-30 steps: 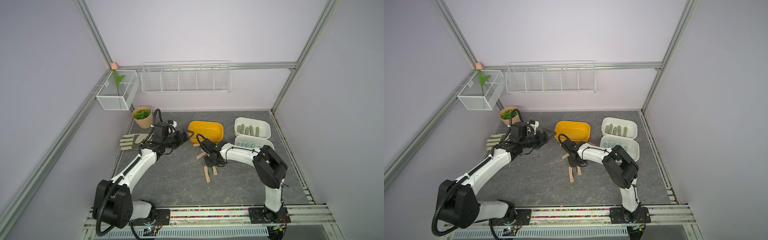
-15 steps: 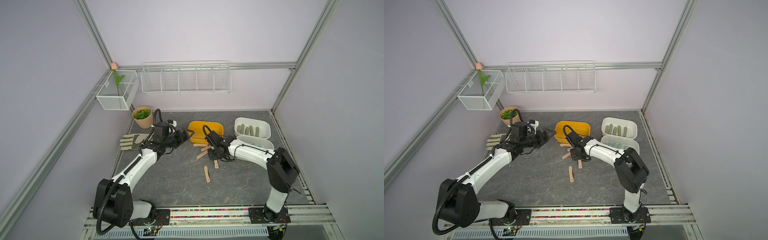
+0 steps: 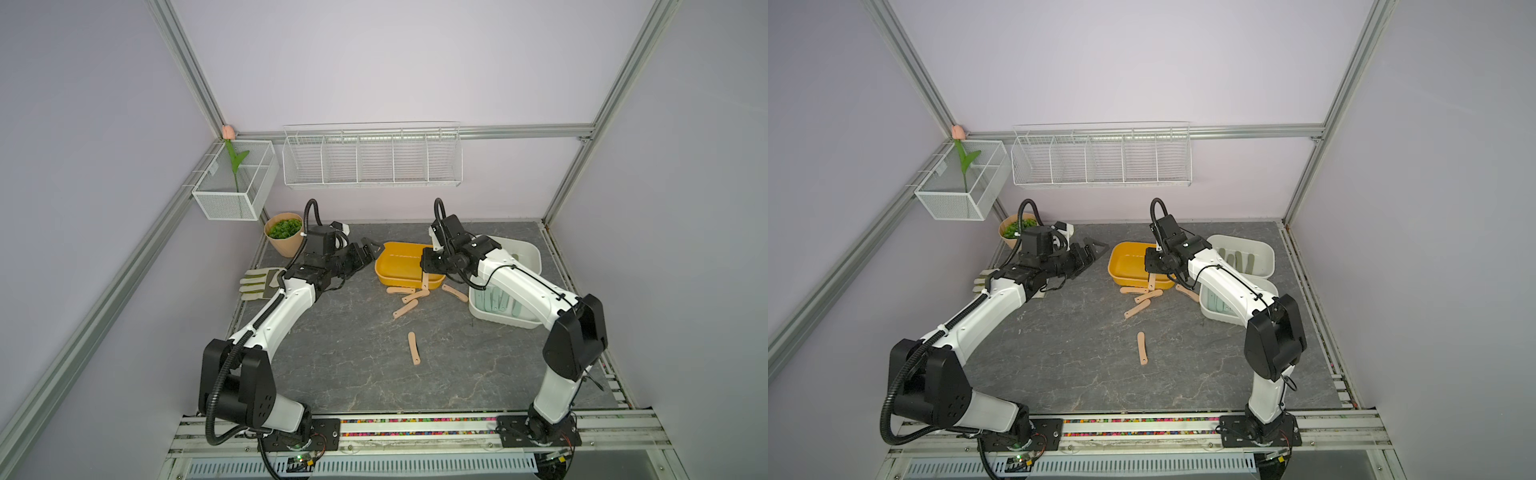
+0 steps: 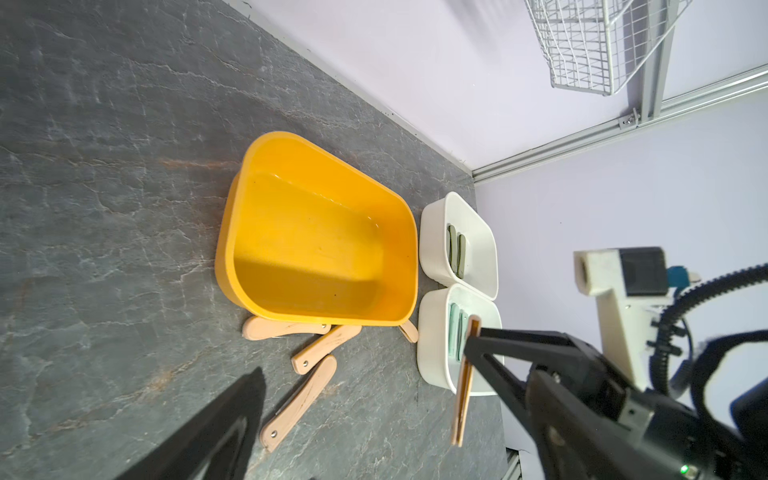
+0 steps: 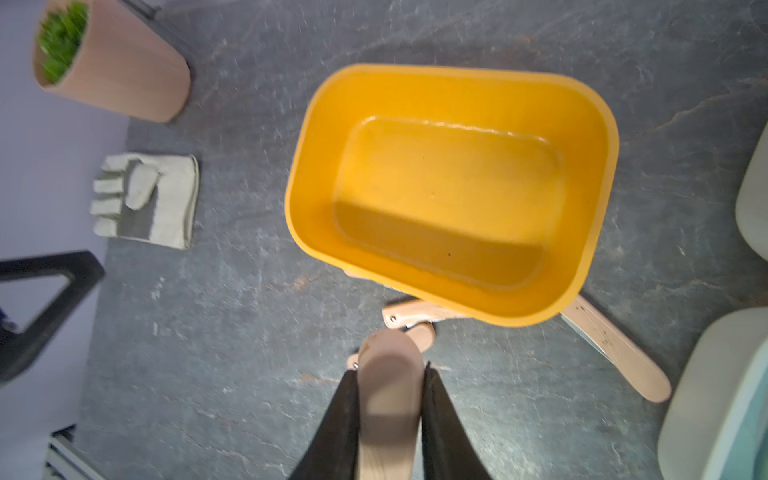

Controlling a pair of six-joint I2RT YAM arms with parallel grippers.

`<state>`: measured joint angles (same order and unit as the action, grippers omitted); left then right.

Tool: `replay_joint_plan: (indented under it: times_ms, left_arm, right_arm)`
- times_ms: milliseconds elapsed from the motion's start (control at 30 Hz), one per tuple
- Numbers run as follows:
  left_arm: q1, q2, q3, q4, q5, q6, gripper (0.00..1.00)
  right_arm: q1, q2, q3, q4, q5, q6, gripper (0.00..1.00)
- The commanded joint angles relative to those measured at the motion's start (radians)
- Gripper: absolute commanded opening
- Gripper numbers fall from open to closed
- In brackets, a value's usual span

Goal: Place the fruit knives into the storage box by color
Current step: Place the fruit knife in the storage box.

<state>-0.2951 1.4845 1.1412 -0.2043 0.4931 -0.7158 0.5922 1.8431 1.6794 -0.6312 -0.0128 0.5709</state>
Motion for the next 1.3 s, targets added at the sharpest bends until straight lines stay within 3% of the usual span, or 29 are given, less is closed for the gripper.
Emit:
replay_joint_plan:
  times_ms: [0, 567, 1267]
  left_arm:
    - [0.014, 0.04, 0.038, -0.038, -0.015, 0.05, 0.99]
    - [0.028, 0.241, 0.162, -0.067, 0.01, 0.115, 0.99]
    - [0.028, 0.419, 0.262, 0.031, 0.047, 0.053, 0.99]
  right_arm:
    - [-0.017, 0.079, 0.063, 0.041, -0.085, 0.073, 0.23]
    - [-0.037, 0.499, 0.508, 0.03, -0.185, 0.138, 0.23]
    - [-0.04, 0.798, 0.762, 0.104, -0.252, 0.109, 0.24]
